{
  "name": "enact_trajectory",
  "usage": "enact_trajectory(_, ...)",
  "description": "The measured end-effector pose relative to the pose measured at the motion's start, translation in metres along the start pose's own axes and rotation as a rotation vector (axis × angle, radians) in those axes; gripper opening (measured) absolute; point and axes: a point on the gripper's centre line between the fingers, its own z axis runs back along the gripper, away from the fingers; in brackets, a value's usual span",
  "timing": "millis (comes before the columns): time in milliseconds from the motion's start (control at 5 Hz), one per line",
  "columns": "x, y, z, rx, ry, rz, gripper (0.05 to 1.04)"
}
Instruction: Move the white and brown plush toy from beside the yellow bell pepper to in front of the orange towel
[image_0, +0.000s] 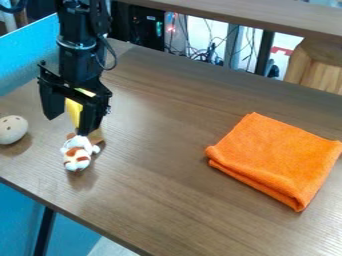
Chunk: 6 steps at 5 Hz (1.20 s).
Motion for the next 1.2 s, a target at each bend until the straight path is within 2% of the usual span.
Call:
enact_trajectory(200,-0.001,-0.004,-0.010,-0.011,0.018,-0.006,1.001)
enact_trajectory(400,-0.004,-0.007,-0.014,-0.055,-0.151,0.059,1.001)
enact_trajectory(600,0.000,-0.005,-0.013,-0.097,-0.286,0.137,1.001)
enact_trajectory(800,0.012,-0.006,-0.020,-0.141,-0.342,0.211,1.001)
enact_trajectory(1000,0.016,-0.005,-0.042,-0.169,-0.275,0.271,1.001)
enact_trajectory(1200,0.024,-0.003,-0.050,-0.203,-0.251,0.316,1.001)
